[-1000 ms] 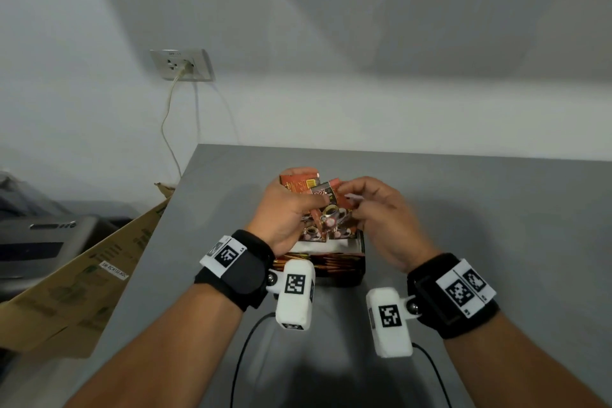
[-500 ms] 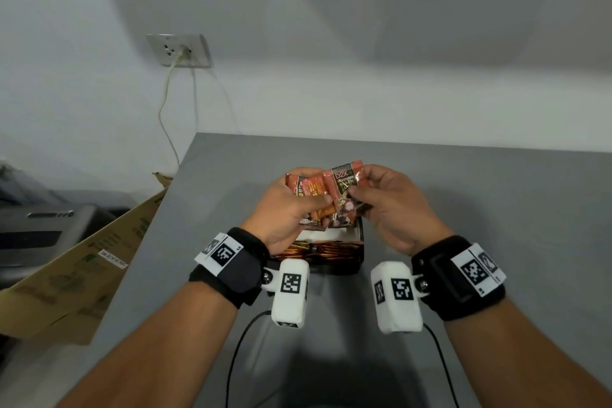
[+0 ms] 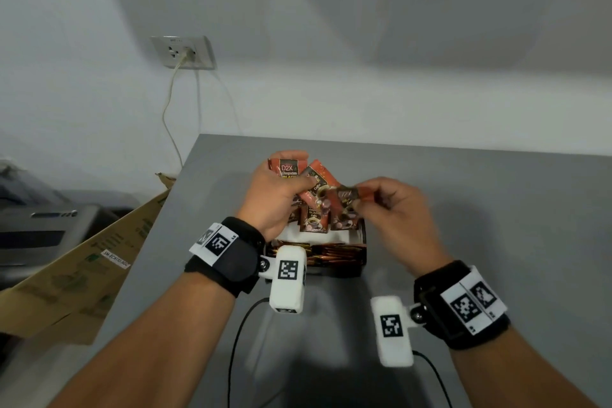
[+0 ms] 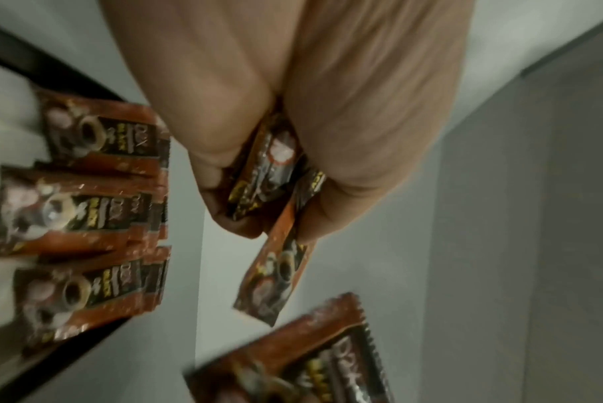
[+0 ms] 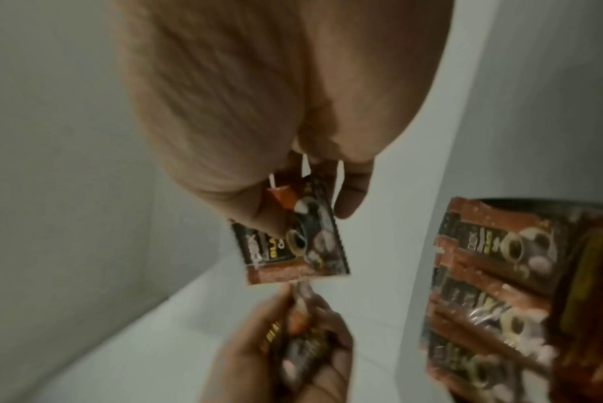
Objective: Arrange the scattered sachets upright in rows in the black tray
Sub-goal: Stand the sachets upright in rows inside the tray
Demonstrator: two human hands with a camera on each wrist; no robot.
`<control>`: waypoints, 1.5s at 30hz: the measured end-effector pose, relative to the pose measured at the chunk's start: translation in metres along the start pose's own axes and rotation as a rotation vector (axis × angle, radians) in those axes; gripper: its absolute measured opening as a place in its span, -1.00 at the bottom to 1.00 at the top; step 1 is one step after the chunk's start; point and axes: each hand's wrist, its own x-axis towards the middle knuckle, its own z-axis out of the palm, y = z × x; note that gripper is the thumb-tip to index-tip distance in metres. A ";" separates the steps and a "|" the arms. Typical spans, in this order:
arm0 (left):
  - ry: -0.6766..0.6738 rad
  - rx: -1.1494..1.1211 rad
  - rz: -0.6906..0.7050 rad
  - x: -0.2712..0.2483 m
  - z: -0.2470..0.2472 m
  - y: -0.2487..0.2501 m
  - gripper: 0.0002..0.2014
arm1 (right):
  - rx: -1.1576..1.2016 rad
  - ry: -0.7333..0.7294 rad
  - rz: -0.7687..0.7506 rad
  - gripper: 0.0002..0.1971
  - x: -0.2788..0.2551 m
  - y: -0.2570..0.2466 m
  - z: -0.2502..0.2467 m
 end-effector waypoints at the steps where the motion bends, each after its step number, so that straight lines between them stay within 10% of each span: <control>1: -0.033 0.068 0.024 0.000 -0.001 0.001 -0.59 | 0.060 -0.003 0.055 -0.70 0.003 0.001 -0.003; 8: -0.221 0.203 0.008 -0.003 0.006 0.000 -0.61 | 0.094 -0.221 0.249 -0.73 0.011 -0.007 0.002; 14: -0.129 -0.137 -0.206 -0.008 0.001 -0.009 -0.58 | 0.240 -0.042 0.344 -0.71 0.011 0.000 0.006; 29: -0.080 -0.099 -0.116 -0.018 0.008 -0.022 -0.66 | 0.348 0.052 0.421 -0.71 0.007 -0.005 0.024; 41: -0.110 -0.026 -0.079 -0.017 0.004 -0.020 -0.64 | 0.446 0.011 0.333 -0.72 0.003 -0.007 0.016; 45: -0.067 -0.101 -0.208 -0.017 0.003 -0.016 -0.81 | -0.070 0.131 0.001 -0.81 0.000 -0.009 0.010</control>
